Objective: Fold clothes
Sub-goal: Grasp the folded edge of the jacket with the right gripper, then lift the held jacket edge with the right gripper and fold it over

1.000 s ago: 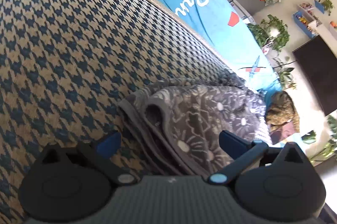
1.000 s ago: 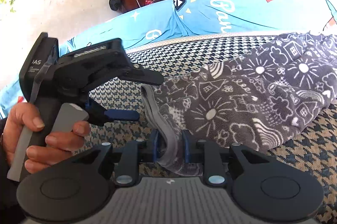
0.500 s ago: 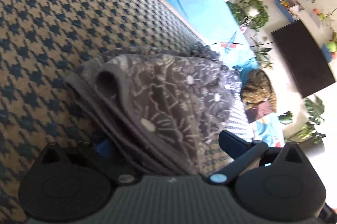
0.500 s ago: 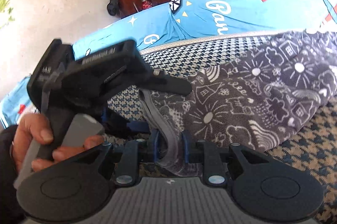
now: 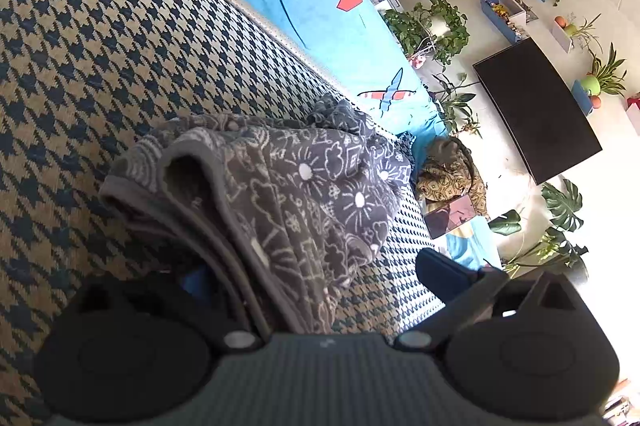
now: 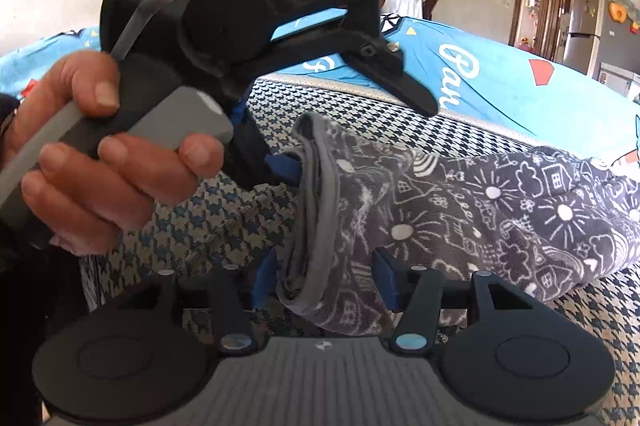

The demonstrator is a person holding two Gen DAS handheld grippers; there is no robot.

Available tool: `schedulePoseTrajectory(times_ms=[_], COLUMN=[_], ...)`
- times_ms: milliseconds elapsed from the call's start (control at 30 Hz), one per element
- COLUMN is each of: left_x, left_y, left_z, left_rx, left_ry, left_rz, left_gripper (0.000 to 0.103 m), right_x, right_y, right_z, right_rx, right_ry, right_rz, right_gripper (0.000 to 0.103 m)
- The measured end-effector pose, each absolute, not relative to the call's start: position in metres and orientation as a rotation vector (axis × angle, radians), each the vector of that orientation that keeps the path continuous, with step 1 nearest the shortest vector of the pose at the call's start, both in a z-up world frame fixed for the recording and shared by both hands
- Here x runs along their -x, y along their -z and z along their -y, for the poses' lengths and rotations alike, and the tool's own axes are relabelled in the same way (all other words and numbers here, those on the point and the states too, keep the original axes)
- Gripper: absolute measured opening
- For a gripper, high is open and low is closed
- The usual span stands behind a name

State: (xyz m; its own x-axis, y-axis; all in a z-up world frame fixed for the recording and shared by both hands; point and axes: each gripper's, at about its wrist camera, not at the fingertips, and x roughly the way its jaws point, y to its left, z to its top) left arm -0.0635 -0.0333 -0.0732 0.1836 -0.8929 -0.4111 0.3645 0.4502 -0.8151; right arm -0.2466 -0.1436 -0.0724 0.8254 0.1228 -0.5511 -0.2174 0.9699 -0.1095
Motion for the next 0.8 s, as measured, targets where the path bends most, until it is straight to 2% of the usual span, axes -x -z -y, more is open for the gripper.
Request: schedulePoseTrajectory(times_ms=[133,367,467,533,800], left_x=[0.062,0.061,0.061,0.060,0.050], left_y=[0.074,0.078,0.080,0.081,0.093], left_z=[0.030,0.029,0.027,0.027,0.030], left_rx=[0.646,0.642,0.634,0.609,0.555], left_ry=[0.974,0.954,0.934,0.908,0.826], left_rz=[-1.032,-1.046,-1.046,-1.046,-1.078], left_gripper=[0.103,0.103,0.103,0.103,0.103], right_x=[0.245,0.231,0.229,0.230,0.238], right_y=[0.080,0.100,0.097,0.093,0.075], right_z=[0.133,0.120,0.126,0.129,0.150], right_rx=[0.245,0.408,0.350,0.321,0.130], right_ry=[-0.188,-0.079,-0.078,-0.081,-0.079], right_rz=[-0.565,-0.548,-0.542,-0.532,-0.523], right_gripper=[0.064,0.062,0.047,0.027,0.023])
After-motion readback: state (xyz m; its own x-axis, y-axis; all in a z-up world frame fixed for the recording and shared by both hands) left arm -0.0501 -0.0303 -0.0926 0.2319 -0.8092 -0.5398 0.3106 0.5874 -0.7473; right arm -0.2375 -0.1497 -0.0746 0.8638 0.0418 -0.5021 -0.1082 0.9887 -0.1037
